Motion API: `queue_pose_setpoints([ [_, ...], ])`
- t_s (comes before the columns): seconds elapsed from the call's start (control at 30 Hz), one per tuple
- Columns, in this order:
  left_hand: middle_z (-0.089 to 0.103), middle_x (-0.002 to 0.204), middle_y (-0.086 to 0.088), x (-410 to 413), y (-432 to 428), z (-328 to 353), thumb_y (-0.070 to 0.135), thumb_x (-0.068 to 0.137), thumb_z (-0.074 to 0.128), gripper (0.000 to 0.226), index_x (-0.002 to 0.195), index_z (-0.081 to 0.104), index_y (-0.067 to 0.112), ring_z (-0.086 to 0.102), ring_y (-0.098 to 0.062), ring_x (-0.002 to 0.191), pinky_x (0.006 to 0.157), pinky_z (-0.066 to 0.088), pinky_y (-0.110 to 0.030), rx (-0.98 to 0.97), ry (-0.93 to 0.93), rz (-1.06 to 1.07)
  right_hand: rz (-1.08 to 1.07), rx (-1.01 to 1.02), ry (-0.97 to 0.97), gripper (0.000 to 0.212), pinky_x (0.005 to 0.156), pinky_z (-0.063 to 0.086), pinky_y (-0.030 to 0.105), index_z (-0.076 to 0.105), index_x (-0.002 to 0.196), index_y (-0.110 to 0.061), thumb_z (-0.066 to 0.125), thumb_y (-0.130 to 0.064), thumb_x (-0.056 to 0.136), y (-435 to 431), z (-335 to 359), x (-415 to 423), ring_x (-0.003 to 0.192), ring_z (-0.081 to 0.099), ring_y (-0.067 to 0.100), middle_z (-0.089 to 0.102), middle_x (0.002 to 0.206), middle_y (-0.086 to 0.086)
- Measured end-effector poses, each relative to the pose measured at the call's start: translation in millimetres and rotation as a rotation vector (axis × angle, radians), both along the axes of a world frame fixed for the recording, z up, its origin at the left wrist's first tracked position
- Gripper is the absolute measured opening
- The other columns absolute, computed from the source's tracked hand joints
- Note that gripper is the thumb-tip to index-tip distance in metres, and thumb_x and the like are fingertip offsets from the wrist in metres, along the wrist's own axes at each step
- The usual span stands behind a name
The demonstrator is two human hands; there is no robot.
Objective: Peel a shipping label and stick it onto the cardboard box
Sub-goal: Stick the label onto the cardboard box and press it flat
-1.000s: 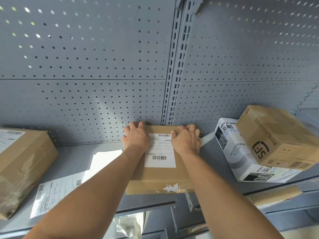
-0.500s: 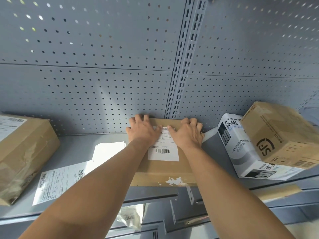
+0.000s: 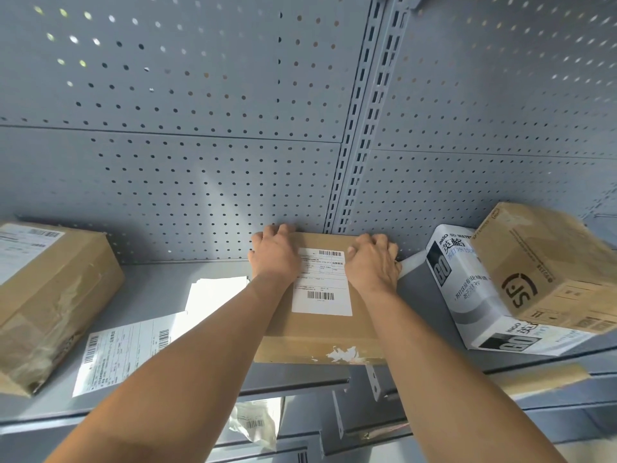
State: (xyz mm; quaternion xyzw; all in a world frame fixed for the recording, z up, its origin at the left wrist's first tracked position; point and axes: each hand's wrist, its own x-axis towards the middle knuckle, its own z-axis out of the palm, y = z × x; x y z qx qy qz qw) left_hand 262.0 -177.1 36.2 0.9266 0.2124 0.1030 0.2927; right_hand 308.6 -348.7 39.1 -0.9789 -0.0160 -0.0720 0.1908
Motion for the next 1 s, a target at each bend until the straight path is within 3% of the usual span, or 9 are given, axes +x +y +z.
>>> queue_pose_setpoints([
  [0.13,0.05,0.144,-0.004,1,7,-5,0.01,0.091,0.05,0.053,0.14,0.055,0.03,0.037,-0.034,0.132,0.098,0.048,-0.053,-0.078,-0.031,-0.009,-0.014,0.172,0.003,0.028,0.103,0.041,0.046,0.07,0.122,-0.024,0.057,-0.028,0.097,-8,4,2,0.128,0.045,0.031,0.056,0.138,0.003],
  [0.3,0.049,0.147,-0.007,-3,10,-2,0.01,0.09,0.046,0.054,0.141,0.054,0.027,0.036,-0.037,0.135,0.107,0.041,-0.049,-0.091,-0.026,-0.061,0.016,0.357,0.041,0.035,0.104,0.045,0.039,0.07,0.127,-0.025,0.063,-0.037,0.094,-20,8,3,0.129,0.054,0.026,0.065,0.136,-0.001],
  [0.43,0.051,0.147,-0.013,-19,13,5,0.002,0.088,0.043,0.057,0.142,0.053,0.017,0.038,-0.041,0.136,0.114,0.035,-0.045,-0.116,-0.017,-0.185,0.035,0.778,0.064,0.034,0.099,0.046,0.028,0.067,0.131,-0.016,0.066,-0.022,0.097,-36,13,3,0.113,0.064,0.014,0.07,0.131,0.003],
  [0.5,0.056,0.143,-0.014,-27,20,1,0.004,0.08,0.041,0.063,0.14,0.055,0.015,0.043,-0.04,0.135,0.115,0.036,-0.047,-0.123,-0.039,-0.23,0.043,0.851,0.044,0.033,0.097,0.042,0.025,0.067,0.131,-0.012,0.065,-0.015,0.099,-43,15,-2,0.112,0.062,0.013,0.07,0.13,0.003],
  [0.67,0.058,0.14,-0.01,-44,26,1,0.015,0.092,0.056,0.049,0.141,0.053,0.015,0.045,-0.035,0.134,0.117,0.032,-0.042,-0.134,-0.073,-0.285,0.085,0.813,0.031,0.031,0.101,0.042,0.026,0.066,0.131,-0.014,0.063,-0.016,0.1,-52,13,-15,0.113,0.061,0.011,0.07,0.128,0.001],
  [1.0,0.046,0.15,-0.007,-56,22,10,0.036,0.092,0.063,0.06,0.148,0.045,0.023,0.029,-0.034,0.144,0.12,0.024,-0.039,-0.061,-0.069,-0.374,0.138,0.577,-0.012,0.035,0.105,0.047,0.032,0.065,0.133,-0.015,0.062,-0.022,0.099,-57,4,-29,0.12,0.065,0.018,0.071,0.129,0.003],
])
